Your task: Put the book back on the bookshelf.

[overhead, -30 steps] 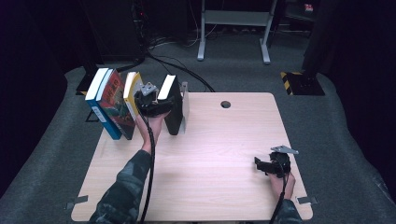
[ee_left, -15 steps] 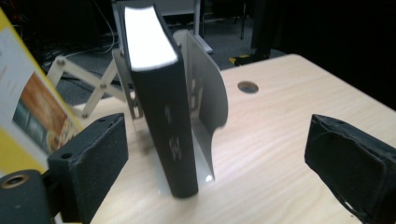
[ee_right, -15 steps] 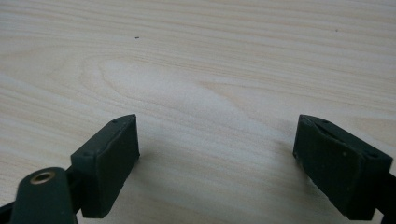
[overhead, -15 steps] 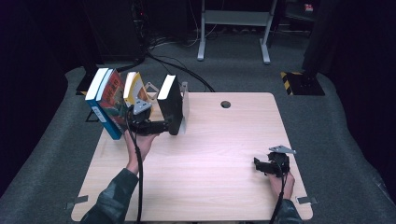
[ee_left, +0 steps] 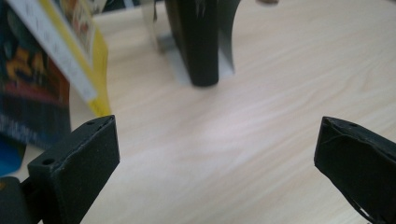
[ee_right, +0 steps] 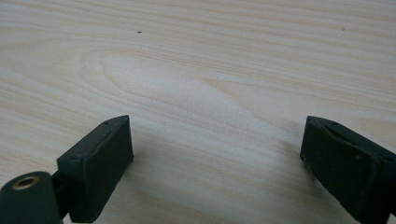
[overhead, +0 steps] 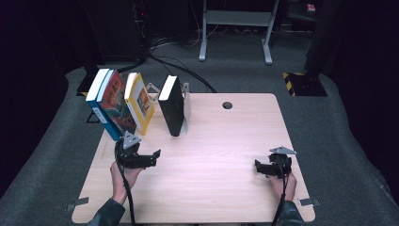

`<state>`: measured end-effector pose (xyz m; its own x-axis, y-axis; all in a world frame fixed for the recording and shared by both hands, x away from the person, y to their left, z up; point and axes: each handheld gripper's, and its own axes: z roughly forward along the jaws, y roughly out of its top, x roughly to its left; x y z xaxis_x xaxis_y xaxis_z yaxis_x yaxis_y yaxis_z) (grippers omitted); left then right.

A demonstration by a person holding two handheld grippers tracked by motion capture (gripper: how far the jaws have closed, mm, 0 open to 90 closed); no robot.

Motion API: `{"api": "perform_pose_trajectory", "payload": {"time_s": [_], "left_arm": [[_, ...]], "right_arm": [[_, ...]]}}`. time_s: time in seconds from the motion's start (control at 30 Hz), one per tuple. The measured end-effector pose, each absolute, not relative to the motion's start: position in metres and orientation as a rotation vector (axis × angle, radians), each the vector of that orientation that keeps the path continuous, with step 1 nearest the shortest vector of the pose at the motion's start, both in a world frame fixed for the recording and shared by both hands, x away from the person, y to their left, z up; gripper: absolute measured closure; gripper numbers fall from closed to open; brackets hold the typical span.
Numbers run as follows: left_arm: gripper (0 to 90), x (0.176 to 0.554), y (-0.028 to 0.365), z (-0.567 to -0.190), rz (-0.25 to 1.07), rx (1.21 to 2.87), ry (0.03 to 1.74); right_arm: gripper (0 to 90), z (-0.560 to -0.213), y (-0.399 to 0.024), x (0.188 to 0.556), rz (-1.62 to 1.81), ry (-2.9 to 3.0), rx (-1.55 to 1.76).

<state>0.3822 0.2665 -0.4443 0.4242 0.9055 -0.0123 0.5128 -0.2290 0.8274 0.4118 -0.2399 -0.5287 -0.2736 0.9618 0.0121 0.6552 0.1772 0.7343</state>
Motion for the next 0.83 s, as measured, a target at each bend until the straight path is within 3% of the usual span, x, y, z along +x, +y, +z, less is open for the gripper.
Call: {"api": "perform_pose_trajectory", "payload": {"time_s": [0.2, 0.5, 0.83], "left_arm": [[0.1, 0.375, 0.281, -0.493, 0.591, 1.943, 1.302], [0.1, 0.369, 0.285, -0.532, 0.605, 1.987, 1.359], [0.1, 0.368, 0.286, -0.532, 0.593, 1.98, 1.374]], "right_arm": [[7.1, -0.529, -0.24, 0.412, 0.888, 2.005, 1.513], [6.8, -0.529, -0.239, 0.413, 0.885, 2.005, 1.513], [5.3, -0.529, -0.239, 0.414, 0.888, 2.002, 1.522]]}}
